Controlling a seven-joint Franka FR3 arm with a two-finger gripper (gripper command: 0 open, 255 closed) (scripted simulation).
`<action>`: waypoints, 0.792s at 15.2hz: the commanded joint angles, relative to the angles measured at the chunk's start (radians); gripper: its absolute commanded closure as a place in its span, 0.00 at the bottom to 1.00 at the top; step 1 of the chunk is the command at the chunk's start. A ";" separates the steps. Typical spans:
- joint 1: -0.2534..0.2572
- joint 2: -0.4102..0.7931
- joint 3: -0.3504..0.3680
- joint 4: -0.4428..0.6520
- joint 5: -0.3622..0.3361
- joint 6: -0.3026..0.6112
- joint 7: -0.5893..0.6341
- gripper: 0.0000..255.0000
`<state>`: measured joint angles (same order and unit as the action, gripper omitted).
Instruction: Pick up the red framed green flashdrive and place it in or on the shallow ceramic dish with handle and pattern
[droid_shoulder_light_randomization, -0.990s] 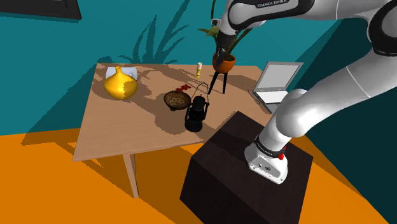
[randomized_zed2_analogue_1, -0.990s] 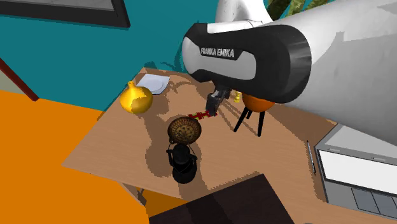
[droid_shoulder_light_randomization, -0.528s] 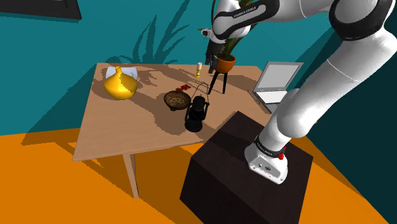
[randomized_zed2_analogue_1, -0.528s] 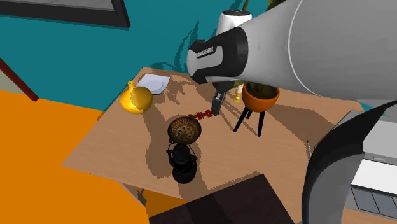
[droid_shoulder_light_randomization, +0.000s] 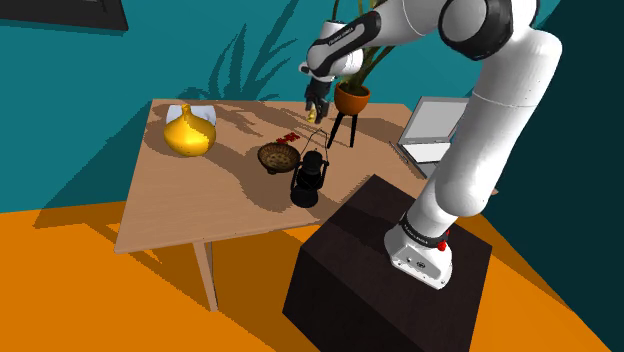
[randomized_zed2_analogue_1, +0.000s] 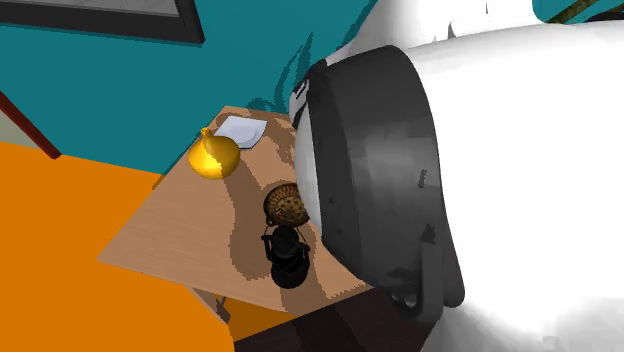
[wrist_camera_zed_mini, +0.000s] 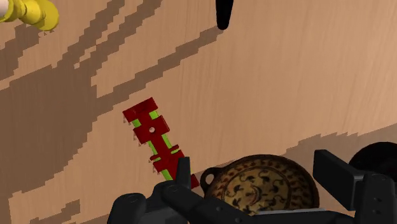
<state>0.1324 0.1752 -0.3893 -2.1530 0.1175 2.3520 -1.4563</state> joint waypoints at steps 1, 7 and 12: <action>-0.017 0.091 0.018 0.065 0.043 0.015 -0.093 0.00; -0.082 0.331 0.096 0.270 0.106 0.033 -0.298 0.00; -0.123 0.512 0.154 0.456 0.109 0.025 -0.416 0.00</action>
<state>0.0157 0.6565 -0.2458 -1.7317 0.2279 2.3805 -1.8505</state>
